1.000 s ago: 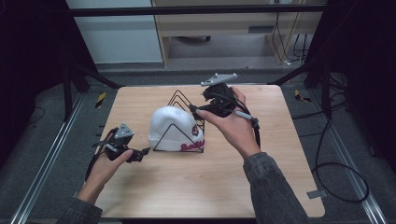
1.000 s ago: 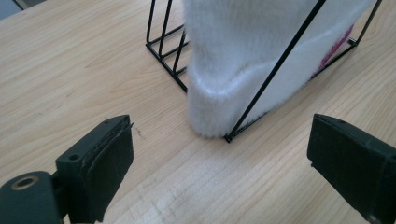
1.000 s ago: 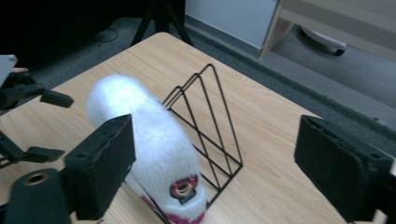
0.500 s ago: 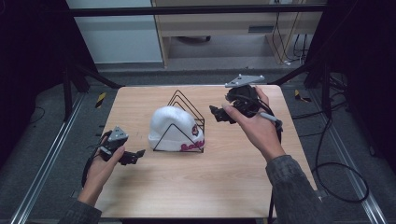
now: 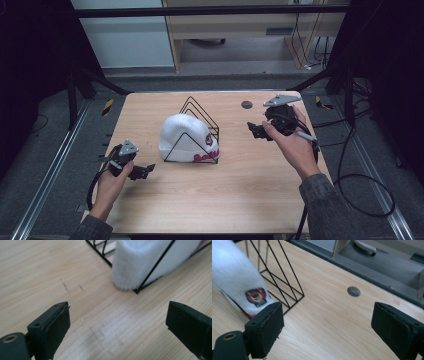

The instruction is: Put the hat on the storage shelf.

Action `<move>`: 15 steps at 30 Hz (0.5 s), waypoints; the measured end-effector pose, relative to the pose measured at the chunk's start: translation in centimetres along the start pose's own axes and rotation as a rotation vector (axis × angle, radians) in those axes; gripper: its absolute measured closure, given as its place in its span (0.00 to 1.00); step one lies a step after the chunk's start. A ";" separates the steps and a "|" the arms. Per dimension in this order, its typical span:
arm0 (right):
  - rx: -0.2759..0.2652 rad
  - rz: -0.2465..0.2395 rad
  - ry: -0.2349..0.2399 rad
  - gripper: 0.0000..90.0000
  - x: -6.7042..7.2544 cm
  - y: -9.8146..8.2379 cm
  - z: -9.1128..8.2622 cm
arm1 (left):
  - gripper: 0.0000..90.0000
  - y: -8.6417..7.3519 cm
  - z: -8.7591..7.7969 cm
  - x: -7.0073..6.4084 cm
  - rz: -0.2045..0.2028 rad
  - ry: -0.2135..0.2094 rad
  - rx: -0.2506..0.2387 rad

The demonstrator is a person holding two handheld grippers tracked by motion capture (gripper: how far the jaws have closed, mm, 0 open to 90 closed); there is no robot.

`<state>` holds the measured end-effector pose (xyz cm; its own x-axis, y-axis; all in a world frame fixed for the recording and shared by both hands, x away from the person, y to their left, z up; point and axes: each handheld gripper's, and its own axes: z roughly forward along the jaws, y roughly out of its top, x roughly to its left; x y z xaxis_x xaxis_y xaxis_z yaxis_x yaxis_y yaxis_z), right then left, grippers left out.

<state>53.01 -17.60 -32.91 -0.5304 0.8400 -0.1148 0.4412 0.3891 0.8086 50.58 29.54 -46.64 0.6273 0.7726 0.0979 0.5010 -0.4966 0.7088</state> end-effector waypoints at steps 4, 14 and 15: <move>0.018 0.048 -0.014 0.13 -1.0 -2.5 1.2 | 0.05 -0.4 0.5 0.0 -0.002 -0.017 0.009; 0.057 0.137 -0.056 0.14 -3.0 -8.2 3.3 | 0.05 -1.6 1.1 0.0 -0.038 -0.022 0.032; 0.058 0.147 -0.057 0.14 -3.0 -8.6 3.4 | 0.05 -1.7 1.1 0.0 -0.032 -0.024 0.044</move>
<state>53.32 -22.19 -41.50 -0.4156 0.9090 -0.0320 0.5529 0.2804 0.7847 50.34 29.93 -48.65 0.6244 0.7789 0.0586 0.5465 -0.4892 0.6797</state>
